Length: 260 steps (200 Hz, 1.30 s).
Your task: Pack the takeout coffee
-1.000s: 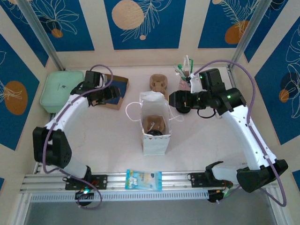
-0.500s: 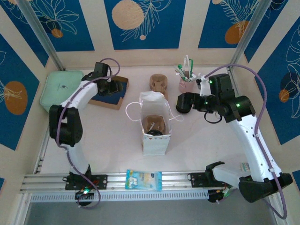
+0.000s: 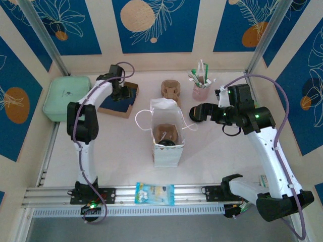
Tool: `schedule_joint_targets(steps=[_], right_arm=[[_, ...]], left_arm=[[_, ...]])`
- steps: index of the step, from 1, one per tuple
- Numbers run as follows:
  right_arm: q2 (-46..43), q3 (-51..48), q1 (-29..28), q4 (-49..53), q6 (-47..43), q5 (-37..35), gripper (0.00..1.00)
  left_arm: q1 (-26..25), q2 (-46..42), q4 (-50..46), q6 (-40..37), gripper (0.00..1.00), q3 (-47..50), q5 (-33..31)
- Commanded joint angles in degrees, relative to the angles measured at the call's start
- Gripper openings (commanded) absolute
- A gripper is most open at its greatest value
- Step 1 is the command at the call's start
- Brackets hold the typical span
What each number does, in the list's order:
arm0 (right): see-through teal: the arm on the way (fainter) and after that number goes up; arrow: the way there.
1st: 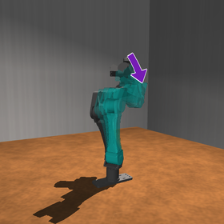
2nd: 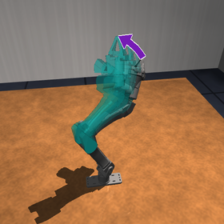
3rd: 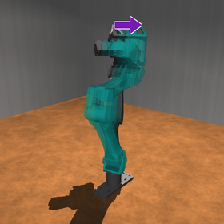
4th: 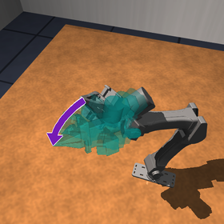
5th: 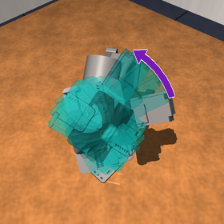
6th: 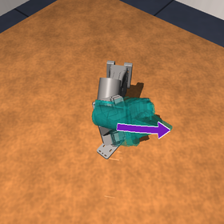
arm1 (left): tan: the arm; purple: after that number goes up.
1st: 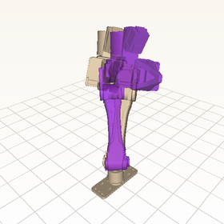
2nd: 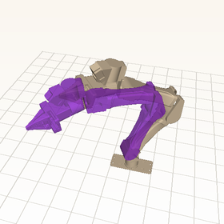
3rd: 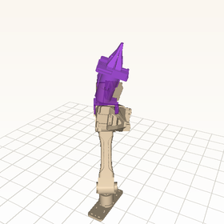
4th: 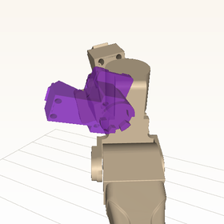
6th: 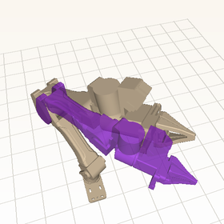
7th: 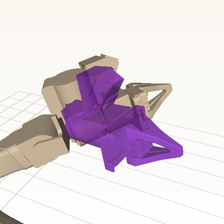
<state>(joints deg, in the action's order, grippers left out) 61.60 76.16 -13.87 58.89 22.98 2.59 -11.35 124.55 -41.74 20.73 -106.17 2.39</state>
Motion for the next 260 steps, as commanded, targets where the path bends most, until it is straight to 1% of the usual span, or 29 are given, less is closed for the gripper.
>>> schedule_joint_targets(steps=[1, 29, 69, 90, 106, 129, 149, 170, 198, 241, 260], right_arm=[[-0.79, -0.85, 0.55, -0.26, 0.22, 2.02, 0.94], [-0.65, -1.32, 1.06, -0.53, 0.27, 2.84, 0.93], [-0.28, -1.17, 1.56, -0.80, 0.27, 3.47, 0.92], [-0.08, -1.13, 1.67, -0.89, 0.22, 3.65, 0.91], [0.18, -1.10, 1.77, -0.89, 0.22, 3.94, 0.91], [0.18, -1.30, 1.91, -0.97, 0.35, 4.10, 0.90], [0.27, -1.35, 2.05, -0.97, 0.22, 4.19, 0.90], [0.27, -1.29, 2.31, -0.97, 0.06, 4.35, 0.89], [0.33, -1.18, 2.74, -0.87, -0.08, 4.62, 0.89], [0.18, -0.96, 3.17, -0.89, -0.18, 5.30, 0.88], [0.18, -0.82, 3.24, -0.80, -0.19, 5.54, 0.88]], left_arm=[[0.46, 2.79, -4.26, -2.22, 0.54, -3.93, -2.26], [0.42, 5.45, -5.57, -2.70, 0.52, -6.27, -2.14], [-0.07, 8.07, -6.51, -3.04, 0.46, -8.04, -1.86], [-0.19, 8.85, -6.51, -3.07, 0.44, -8.42, -1.99], [-0.26, 9.54, -6.74, -3.30, 0.40, -8.84, -1.94], [-0.41, 10.68, -7.41, -3.65, 0.39, -9.79, -2.09], [-0.48, 11.11, -7.48, -3.65, 0.35, -9.93, -2.13], [-0.48, 11.59, -7.44, -3.76, 0.30, -9.94, -2.29], [-0.44, 12.02, -7.74, -4.03, 0.18, -9.93, -2.23], [-0.43, 11.12, -8.36, -4.76, 0.09, -10.45, -3.34], [-0.42, 10.39, -8.71, -5.02, 0.02, -11.06, -3.62]])
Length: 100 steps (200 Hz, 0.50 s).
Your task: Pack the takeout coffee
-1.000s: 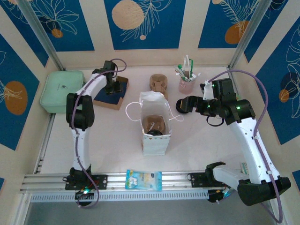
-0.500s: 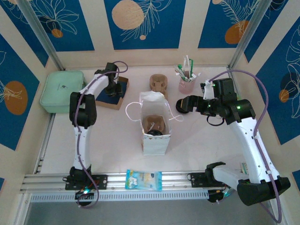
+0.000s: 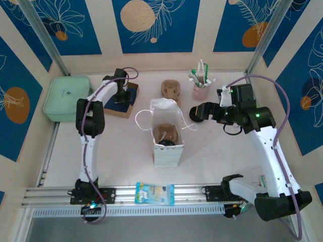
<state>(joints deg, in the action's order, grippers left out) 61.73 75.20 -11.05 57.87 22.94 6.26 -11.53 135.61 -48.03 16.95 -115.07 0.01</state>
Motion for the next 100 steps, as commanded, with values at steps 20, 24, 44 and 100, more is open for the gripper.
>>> schedule_joint_targets(steps=[20, 24, 44, 100], right_arm=[[-0.08, 0.47, 0.42, 0.28, -0.16, 1.91, 0.88], [-0.12, 0.52, 0.47, 0.39, -0.11, 1.93, 0.87], [-0.12, 0.84, 0.52, 0.58, -0.33, 1.86, 0.87], [0.19, 1.44, 0.61, 0.52, -0.33, 2.22, 0.86]], left_arm=[[-0.25, -1.26, -3.26, -1.64, 0.00, -3.20, -1.50], [-0.29, -1.38, -3.40, -1.65, 0.00, -3.44, -1.58], [-0.31, -2.33, -3.82, -1.99, 0.00, -4.01, -1.83], [-0.32, -4.30, -4.04, -2.64, 0.00, -5.88, -1.13]])
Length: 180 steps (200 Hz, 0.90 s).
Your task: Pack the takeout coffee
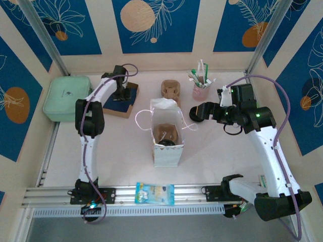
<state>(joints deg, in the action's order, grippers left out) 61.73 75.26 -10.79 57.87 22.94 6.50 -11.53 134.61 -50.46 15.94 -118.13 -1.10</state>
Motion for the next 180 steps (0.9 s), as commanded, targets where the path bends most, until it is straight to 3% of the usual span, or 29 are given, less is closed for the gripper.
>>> schedule_joint_targets(steps=[1, 33, 47, 180], right_arm=[[0.16, 1.33, 0.43, 0.50, -0.30, 1.96, 0.86], [0.58, 1.46, 0.42, 0.41, -0.34, 2.03, 0.86], [0.84, 1.64, 0.43, 0.49, -0.35, 2.12, 0.86], [1.28, 1.63, 0.49, 0.59, -0.26, 2.11, 0.86]], left_arm=[[-0.28, -3.21, -1.59, -1.67, 0.01, -2.86, 0.06], [-0.41, -1.49, -1.77, -2.14, 0.27, -4.39, 1.12], [-0.55, 0.36, -2.96, -2.21, 0.33, -6.35, 1.44], [-2.54, 7.73, -6.19, -3.42, 0.35, -12.13, 1.36]])
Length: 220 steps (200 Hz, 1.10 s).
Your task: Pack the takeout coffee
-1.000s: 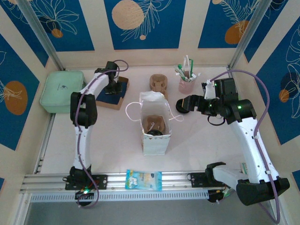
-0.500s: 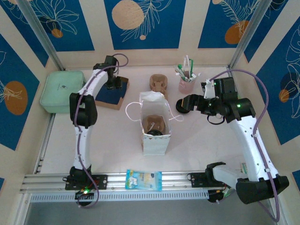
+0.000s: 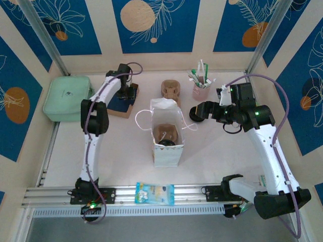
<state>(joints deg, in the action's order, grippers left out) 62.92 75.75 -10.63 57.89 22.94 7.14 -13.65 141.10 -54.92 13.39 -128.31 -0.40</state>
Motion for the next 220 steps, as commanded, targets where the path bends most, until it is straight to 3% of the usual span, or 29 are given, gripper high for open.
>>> schedule_joint_targets(steps=[1, 77, 151, 220], right_arm=[[0.10, 1.15, 0.30, 0.56, -0.26, 1.43, 0.86], [-0.34, 1.07, 0.62, 0.81, -0.44, 1.21, 0.86], [-1.02, 0.72, 1.22, 0.91, -0.44, 1.48, 0.86], [-1.46, 0.89, 1.37, 1.02, -0.53, 1.65, 0.85]], left_arm=[[-0.42, 1.30, -1.75, -0.84, 0.35, -1.90, 0.67], [-1.32, 3.60, -2.78, -1.38, 0.29, -2.02, -0.10], [-1.30, 2.05, -2.77, -2.28, 0.00, -1.97, -0.39], [-0.81, -1.77, -2.63, -2.72, 0.00, -2.21, 0.54]])
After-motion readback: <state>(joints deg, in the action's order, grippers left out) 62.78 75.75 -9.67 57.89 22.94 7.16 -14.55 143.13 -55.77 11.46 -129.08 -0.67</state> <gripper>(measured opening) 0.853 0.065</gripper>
